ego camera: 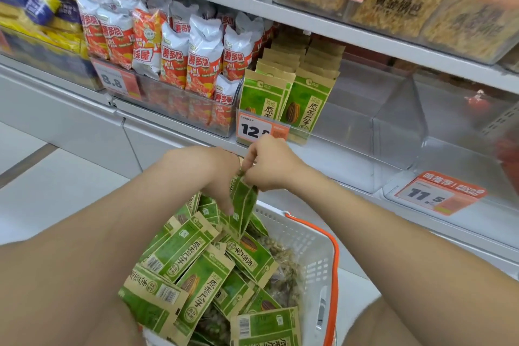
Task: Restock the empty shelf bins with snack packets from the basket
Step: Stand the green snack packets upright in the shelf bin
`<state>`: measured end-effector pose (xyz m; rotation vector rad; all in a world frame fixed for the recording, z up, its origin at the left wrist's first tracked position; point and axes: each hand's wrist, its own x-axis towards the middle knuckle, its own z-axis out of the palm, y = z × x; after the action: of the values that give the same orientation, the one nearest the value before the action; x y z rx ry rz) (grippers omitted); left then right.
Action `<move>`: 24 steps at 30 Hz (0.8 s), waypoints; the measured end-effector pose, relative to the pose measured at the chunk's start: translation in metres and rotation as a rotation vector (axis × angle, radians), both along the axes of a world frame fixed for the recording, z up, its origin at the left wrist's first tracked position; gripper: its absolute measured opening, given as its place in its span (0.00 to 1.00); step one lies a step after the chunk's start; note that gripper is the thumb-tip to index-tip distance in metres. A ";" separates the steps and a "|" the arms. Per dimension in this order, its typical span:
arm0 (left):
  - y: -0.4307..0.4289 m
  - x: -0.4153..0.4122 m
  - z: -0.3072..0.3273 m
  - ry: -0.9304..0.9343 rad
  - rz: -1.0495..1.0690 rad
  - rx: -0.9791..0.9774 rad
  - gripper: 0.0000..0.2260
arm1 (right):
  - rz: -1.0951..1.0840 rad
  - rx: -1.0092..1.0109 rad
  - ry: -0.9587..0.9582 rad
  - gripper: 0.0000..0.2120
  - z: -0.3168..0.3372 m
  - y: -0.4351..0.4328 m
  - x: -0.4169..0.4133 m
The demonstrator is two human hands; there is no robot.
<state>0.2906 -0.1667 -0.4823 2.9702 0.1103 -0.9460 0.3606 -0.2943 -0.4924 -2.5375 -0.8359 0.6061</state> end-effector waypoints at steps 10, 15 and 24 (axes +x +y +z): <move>-0.021 -0.014 0.025 -0.359 0.266 -0.784 0.18 | -0.324 0.546 -0.140 0.11 0.085 -0.048 -0.015; -0.038 -0.011 0.043 -0.296 0.581 -1.360 0.16 | -0.243 0.565 -0.268 0.17 0.085 -0.055 0.002; -0.056 0.001 0.045 -0.773 0.585 -1.120 0.28 | -0.320 0.626 -0.193 0.16 0.084 -0.065 0.017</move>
<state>0.2916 -0.2231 -0.4374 1.8515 0.2830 0.2241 0.3774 -0.3588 -0.4084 -2.0931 -0.5450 -0.0150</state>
